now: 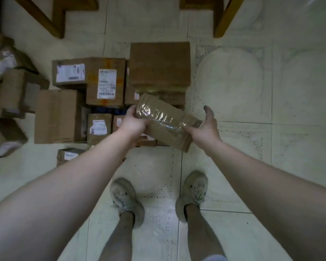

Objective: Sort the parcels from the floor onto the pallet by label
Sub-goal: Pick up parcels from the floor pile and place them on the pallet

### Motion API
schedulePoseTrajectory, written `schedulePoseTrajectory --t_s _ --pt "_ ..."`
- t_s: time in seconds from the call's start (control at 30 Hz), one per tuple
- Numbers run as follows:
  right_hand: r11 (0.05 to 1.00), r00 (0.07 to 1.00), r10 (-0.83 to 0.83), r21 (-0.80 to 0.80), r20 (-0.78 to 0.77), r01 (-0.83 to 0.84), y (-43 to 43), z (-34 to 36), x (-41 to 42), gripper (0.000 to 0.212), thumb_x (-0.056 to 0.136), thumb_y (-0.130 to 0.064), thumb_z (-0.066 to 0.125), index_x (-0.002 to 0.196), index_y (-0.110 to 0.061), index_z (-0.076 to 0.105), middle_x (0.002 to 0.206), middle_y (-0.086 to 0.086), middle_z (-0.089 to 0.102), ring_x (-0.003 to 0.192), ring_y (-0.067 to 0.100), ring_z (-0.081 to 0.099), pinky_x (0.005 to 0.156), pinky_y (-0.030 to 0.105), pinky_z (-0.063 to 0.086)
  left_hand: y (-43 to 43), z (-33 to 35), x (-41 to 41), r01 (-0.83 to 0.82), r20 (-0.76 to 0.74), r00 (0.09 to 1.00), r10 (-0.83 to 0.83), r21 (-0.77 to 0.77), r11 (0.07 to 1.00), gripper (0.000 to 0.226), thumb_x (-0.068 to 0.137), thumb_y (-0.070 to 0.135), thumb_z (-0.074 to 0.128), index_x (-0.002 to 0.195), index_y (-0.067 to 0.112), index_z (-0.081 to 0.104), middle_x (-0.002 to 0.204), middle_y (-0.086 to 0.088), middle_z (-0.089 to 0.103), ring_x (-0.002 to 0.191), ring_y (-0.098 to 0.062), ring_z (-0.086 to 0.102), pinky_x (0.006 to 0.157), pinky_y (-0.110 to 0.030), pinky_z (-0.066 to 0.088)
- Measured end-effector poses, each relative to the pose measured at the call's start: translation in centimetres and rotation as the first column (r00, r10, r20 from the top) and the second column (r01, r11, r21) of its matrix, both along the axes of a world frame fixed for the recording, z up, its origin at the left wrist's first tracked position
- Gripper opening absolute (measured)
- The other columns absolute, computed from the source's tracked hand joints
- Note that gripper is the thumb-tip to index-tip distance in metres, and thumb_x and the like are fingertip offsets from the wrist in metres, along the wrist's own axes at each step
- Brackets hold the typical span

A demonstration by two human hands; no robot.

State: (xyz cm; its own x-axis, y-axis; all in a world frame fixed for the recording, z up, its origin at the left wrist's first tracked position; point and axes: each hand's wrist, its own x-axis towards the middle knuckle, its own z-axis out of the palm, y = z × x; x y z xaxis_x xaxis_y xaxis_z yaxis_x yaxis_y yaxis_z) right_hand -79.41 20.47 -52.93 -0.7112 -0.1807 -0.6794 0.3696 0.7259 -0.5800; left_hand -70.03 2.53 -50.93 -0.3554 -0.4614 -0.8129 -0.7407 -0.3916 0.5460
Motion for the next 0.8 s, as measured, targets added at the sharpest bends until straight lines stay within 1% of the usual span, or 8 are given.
schedulePoseTrajectory --t_s 0.1,0.23,0.33,0.4,0.5,0.6,0.7,0.8 --pt "0.997 0.993 0.055 -0.068 0.100 -0.048 0.4 -2.1 0.6 0.055 0.080 -0.025 0.073 0.130 -0.023 0.049 0.121 0.005 0.058 0.093 0.020 0.062 0.074 0.034 0.057 0.2 -2.3 -0.3 -0.030 -0.007 1.000 0.029 -0.101 0.994 0.068 0.084 0.004 0.061 0.140 0.032 0.034 0.124 0.000 0.053 0.107 -0.026 0.055 0.084 -0.048 0.054" --pt "0.997 0.987 0.056 -0.056 0.148 -0.048 1.0 -3.6 1.6 0.041 0.080 -0.023 0.074 0.113 -0.023 0.049 0.102 -0.002 0.058 0.093 0.023 0.063 0.085 0.044 0.054 1.0 -3.8 -0.8 -0.136 -0.026 0.991 0.133 -0.138 0.981 0.080 0.081 0.001 0.065 0.144 0.030 0.026 0.133 -0.002 0.050 0.118 -0.027 0.050 0.092 -0.048 0.050" --pt "0.993 0.984 0.114 -0.049 0.134 -0.108 1.0 -4.2 2.4 0.050 0.083 -0.028 0.069 0.129 -0.025 0.049 0.110 0.004 0.065 0.087 0.018 0.062 0.071 0.029 0.051 2.5 -4.5 -1.0 0.012 0.039 0.999 -0.009 -0.086 0.996 0.051 0.085 0.007 0.063 0.131 0.020 0.045 0.111 0.003 0.059 0.107 -0.024 0.058 0.071 -0.031 0.051" --pt "0.992 0.982 0.126 -0.036 0.141 -0.122 0.8 -4.7 2.7 0.057 0.085 -0.033 0.067 0.137 -0.022 0.046 0.119 0.007 0.064 0.096 0.020 0.061 0.075 0.027 0.047 3.1 -5.0 -1.1 0.104 0.055 0.994 -0.099 -0.103 0.989 0.050 0.085 0.008 0.063 0.131 0.022 0.046 0.108 0.006 0.057 0.097 -0.018 0.058 0.064 -0.025 0.045" --pt "0.993 0.981 0.117 0.002 0.153 -0.118 0.8 -5.6 2.8 0.055 0.087 -0.033 0.065 0.137 -0.018 0.047 0.124 0.006 0.062 0.105 0.023 0.059 0.072 0.024 0.045 3.5 -5.8 -1.5 0.165 0.022 0.986 -0.163 -0.098 0.981 0.059 0.085 0.004 0.061 0.137 0.025 0.042 0.107 0.007 0.055 0.091 -0.016 0.057 0.069 -0.026 0.048" --pt "0.995 0.989 0.093 0.027 0.116 -0.097 0.9 -6.4 2.6 0.044 0.088 -0.031 0.063 0.128 -0.018 0.051 0.115 0.003 0.064 0.085 0.016 0.057 0.053 0.020 0.036 4.2 -6.4 -2.2 0.232 0.005 0.973 -0.232 -0.070 0.970 0.062 0.086 0.005 0.060 0.138 0.029 0.039 0.109 0.009 0.054 0.093 -0.016 0.057 0.075 -0.029 0.050" --pt "0.994 0.992 0.100 0.042 0.074 -0.104 0.7 -7.3 1.9 0.040 0.090 -0.030 0.060 0.127 -0.018 0.052 0.115 0.002 0.064 0.082 0.015 0.053 0.054 0.020 0.036 4.3 -7.0 -3.1 0.252 0.010 0.968 -0.251 -0.039 0.967 0.067 0.087 0.009 0.061 0.143 0.030 0.033 0.112 0.007 0.054 0.095 -0.015 0.057 0.078 -0.028 0.050" --pt "0.990 0.990 0.128 0.052 0.060 -0.131 0.1 -8.1 1.3 0.046 0.091 -0.031 0.059 0.133 -0.016 0.048 0.121 0.004 0.062 0.088 0.018 0.054 0.058 0.023 0.038 3.8 -7.8 -3.6 0.297 0.023 0.955 -0.297 -0.002 0.955 0.075 0.087 0.010 0.061 0.149 0.026 0.021 0.129 0.002 0.052 0.112 -0.022 0.054 0.096 -0.037 0.047"
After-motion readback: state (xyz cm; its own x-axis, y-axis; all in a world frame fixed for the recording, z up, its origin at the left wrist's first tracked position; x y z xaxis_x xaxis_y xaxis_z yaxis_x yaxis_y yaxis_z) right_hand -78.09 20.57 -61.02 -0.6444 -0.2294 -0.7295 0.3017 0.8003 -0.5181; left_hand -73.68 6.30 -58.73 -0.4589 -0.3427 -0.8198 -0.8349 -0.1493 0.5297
